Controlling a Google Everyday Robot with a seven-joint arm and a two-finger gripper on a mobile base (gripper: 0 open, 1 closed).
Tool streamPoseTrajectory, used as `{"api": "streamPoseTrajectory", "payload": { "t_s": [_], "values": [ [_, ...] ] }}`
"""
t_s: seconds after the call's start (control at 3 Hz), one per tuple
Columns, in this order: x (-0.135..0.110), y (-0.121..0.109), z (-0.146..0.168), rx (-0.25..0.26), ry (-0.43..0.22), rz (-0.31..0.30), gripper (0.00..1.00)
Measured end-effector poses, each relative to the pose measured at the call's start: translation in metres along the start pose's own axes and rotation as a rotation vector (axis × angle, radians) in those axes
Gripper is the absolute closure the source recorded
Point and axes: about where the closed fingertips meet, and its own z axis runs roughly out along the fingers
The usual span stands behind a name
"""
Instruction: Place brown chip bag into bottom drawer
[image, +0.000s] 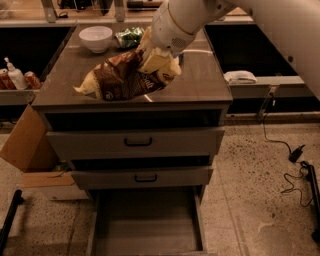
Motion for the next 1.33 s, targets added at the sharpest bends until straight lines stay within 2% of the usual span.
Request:
{"api": "streamPoseTrajectory", "payload": {
  "t_s": [0.33, 0.67, 1.0, 1.33],
  "values": [
    [-0.001, 0.0, 0.001, -0.002, 0.001, -0.003, 1.0],
    [-0.002, 0.012, 0.004, -0.026, -0.044, -0.021, 1.0],
    [-0.023, 0.038, -0.003, -0.041, -0.122, -0.075, 1.0],
    [-0.04, 0.078, -0.003, -0.079, -0.168, -0.109, 1.0]
  ]
}}
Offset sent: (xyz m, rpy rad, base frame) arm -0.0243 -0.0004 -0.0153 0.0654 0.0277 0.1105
